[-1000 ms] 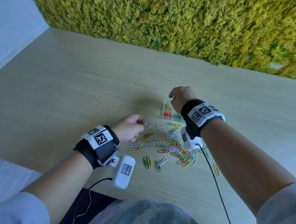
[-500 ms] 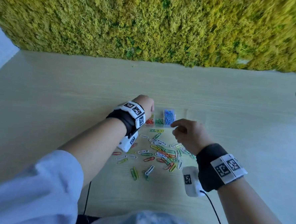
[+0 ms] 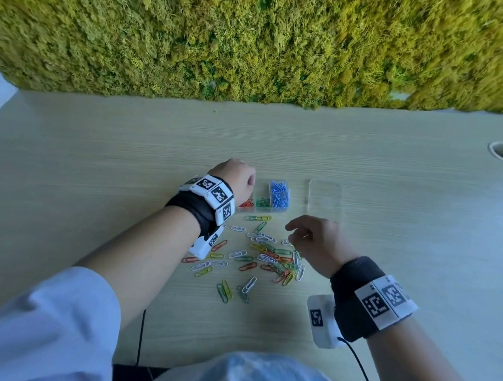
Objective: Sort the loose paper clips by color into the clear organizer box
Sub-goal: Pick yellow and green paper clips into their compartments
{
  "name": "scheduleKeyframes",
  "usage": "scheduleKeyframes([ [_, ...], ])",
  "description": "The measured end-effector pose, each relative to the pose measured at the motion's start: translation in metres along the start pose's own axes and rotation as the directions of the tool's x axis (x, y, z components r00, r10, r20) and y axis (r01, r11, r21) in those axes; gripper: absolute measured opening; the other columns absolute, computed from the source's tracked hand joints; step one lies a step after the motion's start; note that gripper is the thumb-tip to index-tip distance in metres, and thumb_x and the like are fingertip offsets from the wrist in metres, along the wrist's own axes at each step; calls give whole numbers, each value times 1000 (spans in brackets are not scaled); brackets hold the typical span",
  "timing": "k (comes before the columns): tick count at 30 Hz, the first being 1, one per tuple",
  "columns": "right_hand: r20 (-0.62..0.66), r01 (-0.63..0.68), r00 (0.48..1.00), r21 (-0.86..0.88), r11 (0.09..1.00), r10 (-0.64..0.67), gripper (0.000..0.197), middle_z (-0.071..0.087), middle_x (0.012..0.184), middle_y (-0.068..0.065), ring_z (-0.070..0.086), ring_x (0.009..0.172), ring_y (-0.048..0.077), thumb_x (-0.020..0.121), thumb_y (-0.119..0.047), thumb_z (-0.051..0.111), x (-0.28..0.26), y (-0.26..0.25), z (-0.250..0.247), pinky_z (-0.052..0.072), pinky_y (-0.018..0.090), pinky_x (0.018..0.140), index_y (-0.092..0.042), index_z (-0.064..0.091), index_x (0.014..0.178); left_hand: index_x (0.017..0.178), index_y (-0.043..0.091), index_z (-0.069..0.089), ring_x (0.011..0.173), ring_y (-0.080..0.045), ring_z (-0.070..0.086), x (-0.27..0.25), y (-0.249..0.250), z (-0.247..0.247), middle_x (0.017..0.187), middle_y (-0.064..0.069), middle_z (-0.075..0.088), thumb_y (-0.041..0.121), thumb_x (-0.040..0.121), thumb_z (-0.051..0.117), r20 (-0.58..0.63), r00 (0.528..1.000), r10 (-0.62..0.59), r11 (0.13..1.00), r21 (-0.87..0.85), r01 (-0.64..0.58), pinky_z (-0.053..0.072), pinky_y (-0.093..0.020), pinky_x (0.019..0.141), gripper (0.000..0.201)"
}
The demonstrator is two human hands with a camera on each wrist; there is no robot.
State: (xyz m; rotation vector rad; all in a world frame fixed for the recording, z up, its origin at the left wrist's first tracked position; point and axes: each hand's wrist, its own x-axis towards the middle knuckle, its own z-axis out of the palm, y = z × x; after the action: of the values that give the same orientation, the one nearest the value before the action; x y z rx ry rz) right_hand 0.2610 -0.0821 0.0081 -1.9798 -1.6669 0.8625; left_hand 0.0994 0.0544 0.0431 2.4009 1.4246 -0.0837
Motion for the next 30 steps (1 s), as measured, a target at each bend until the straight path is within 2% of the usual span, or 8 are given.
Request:
scheduleKeyframes([
  [3,29,5,1000,-105,994,-2,20,73,94,-2,66,83,13,87,-11,58,2,-3,3,52,22,74,-17,73,100,87,18,64,73,-17,59,-18,-5,1,78,5,60,18,89,53,4,1000,7,999,-44,-7,51,-31,70,11],
  [6,88,11,996,-160,987,3,21,73,97,-1,65,88,13,88,-10,56,4,-11,6,52,20,77,-16,73,99,82,20,62,55,-5,43,-35,-10,7,61,14,46,22,89,56,68,998,4,998,-59,0,40,-24,62,10],
  [12,136,11,990,-318,948,34,27,71,102,0,64,94,17,89,-8,49,14,-21,16,55,28,81,-17,71,102,77,25,61,60,-9,46,-59,-16,25,61,19,43,25,87,59,151,988,2,997,-82,10,42,-23,66,10],
  [18,109,-59,988,-381,923,108,27,66,105,5,63,91,22,87,-4,50,22,-13,7,55,29,76,-19,69,97,96,28,67,74,-14,49,-64,-1,35,73,13,45,33,85,63,204,974,97,994,-72,-84,46,-28,70,13],
  [21,129,-34,987,-389,921,91,24,68,102,3,63,89,20,85,-4,52,23,-9,6,54,28,75,-21,68,92,102,26,68,83,-17,54,-62,9,39,92,4,60,30,87,63,210,970,124,992,-11,-125,45,-28,71,16],
  [24,134,-4,989,-415,910,65,24,67,103,1,57,82,16,88,-4,52,24,-9,7,45,22,68,-21,68,96,102,25,69,96,-22,61,-59,15,44,109,2,64,29,86,64,228,965,131,988,45,-145,51,-33,79,17],
  [28,149,23,988,-453,891,50,26,66,108,3,60,91,18,92,-6,50,25,-10,9,42,20,70,-20,68,105,99,24,69,97,-23,61,-58,17,43,110,1,64,29,86,63,240,962,129,985,81,-152,52,-35,79,16],
  [30,139,9,988,-444,896,59,27,67,107,3,60,87,18,91,-5,50,26,-8,8,44,21,69,-21,68,105,98,24,69,95,-23,62,-58,17,44,108,1,64,28,86,62,235,963,133,984,85,-157,50,-33,76,15],
])
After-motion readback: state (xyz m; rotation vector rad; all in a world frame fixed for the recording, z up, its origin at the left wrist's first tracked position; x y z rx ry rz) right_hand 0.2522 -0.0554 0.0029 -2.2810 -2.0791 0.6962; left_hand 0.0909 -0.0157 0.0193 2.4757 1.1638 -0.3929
